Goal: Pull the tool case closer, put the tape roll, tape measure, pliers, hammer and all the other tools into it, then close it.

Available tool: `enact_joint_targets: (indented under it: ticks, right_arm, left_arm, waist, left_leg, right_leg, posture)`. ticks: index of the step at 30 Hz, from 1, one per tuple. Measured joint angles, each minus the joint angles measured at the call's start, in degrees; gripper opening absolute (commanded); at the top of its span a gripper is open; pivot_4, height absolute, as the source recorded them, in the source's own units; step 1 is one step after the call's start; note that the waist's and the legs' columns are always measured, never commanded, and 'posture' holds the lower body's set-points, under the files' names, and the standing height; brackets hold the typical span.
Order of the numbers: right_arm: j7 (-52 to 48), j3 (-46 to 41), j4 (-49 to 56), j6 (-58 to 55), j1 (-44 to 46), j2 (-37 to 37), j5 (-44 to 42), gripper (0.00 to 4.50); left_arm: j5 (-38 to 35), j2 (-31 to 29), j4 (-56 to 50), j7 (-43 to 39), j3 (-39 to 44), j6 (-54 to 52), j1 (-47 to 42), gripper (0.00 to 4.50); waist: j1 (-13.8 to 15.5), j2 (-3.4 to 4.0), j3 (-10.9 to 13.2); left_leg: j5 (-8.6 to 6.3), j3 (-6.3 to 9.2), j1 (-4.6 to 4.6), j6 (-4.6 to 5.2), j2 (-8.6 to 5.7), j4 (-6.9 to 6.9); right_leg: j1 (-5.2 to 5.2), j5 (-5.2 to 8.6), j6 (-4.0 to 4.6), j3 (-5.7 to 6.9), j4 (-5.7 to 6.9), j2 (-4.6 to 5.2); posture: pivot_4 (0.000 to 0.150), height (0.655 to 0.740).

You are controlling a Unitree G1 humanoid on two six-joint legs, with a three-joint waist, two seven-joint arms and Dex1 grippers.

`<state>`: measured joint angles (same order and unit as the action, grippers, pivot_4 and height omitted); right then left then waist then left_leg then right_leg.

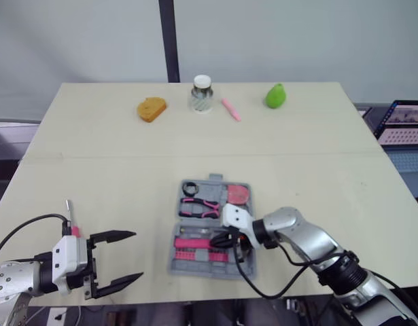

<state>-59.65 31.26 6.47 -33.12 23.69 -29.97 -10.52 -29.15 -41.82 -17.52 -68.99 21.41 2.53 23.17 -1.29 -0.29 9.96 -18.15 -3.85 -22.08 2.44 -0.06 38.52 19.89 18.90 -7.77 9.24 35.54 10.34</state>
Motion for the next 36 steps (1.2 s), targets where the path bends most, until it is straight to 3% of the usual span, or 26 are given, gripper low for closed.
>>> enact_joint_targets:
  ticks: [24,29,33,36]
  right_arm:
    - [0.7,-0.4,-1.8,3.3,-2.6,0.5,1.1,0.04]
    - [1.9,-3.2,2.2,1.5,-4.2,-0.2,0.3,0.04]
    - [1.8,-7.6,9.6,-5.6,-4.5,-3.3,-3.5,0.04]
    - [1.2,-12.8,16.1,-8.7,-4.1,-6.4,-7.4,0.04]
  left_arm:
    - [0.0,-0.3,0.0,-1.2,-0.4,-0.6,-1.2,4.50]
    - [-0.1,0.3,-0.1,-1.2,-2.5,-0.9,-1.8,4.50]
    - [-0.6,0.5,-0.1,-1.0,-2.9,-2.1,-2.4,4.50]
    - [-1.4,0.5,-0.1,-0.5,-3.5,-3.8,-3.1,4.50]
  waist:
    - [1.1,0.01,-0.4]
    - [1.3,0.10,-0.2]
    - [1.4,0.49,0.1]
    - [1.4,0.49,0.2]
  left_leg:
    - [-0.43,-0.09,0.77,-0.49,0.18,-0.43]
    - [-0.40,-0.17,0.47,-0.45,0.12,-0.39]
    - [-0.03,-0.12,-0.38,-0.06,0.08,-0.34]
    - [0.03,-0.12,-0.50,-0.05,0.08,-0.37]
  right_leg:
    - [-0.43,0.03,0.05,-0.05,-0.67,0.00]
    - [-0.37,0.03,0.05,-0.05,-0.63,-0.03]
    - [0.36,0.02,0.04,0.00,-0.44,-0.03]
    - [0.48,0.02,0.04,0.10,-0.40,-0.07]
  posture:
    - [0.150,0.6950]
    - [0.150,0.6950]
    - [0.150,0.6950]
    - [0.150,0.6950]
